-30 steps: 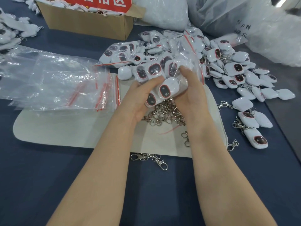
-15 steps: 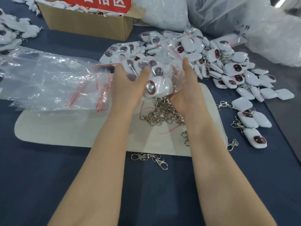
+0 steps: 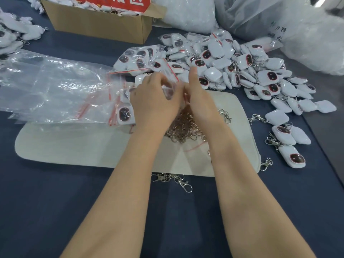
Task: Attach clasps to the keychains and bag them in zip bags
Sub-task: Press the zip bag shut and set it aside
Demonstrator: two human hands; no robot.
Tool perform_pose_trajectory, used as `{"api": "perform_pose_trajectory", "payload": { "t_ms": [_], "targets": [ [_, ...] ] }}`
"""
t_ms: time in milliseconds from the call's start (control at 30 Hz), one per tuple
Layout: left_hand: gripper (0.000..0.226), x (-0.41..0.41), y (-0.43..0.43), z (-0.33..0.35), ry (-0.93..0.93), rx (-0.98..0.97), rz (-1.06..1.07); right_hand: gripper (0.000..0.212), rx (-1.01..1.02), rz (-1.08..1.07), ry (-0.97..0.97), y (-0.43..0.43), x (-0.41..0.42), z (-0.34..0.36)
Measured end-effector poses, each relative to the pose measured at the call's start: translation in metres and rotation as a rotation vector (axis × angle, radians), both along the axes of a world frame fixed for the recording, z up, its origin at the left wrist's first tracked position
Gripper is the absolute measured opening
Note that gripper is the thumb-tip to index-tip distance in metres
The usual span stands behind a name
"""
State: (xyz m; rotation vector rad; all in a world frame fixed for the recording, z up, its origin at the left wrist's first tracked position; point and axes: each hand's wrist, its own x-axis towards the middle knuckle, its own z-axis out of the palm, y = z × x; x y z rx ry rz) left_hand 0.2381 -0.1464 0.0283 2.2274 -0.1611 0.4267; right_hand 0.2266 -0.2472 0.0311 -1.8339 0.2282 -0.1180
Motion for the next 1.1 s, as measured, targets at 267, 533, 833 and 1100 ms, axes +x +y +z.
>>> {"api": "perform_pose_trajectory", "payload": {
  "t_ms": [267,533,833,1100],
  "targets": [
    [0.014,-0.005,-0.011,-0.008,-0.012,0.303,0.021,0.041,-0.847,-0.314,0.001,-0.035,0.006,-0.025],
    [0.051,-0.019,-0.038,-0.016,0.01,0.221,-0.221,0.052,-0.91,-0.275,0.117,-0.039,0.014,-0.036],
    [0.04,-0.014,-0.039,-0.024,0.079,0.139,-0.217,0.037,-0.299,-0.653,-0.415,-0.037,0.008,-0.026],
    [0.038,-0.01,-0.039,-0.023,0.078,0.131,-0.204,0.04,-0.671,-0.325,-0.138,-0.041,0.015,-0.035]
  ]
}}
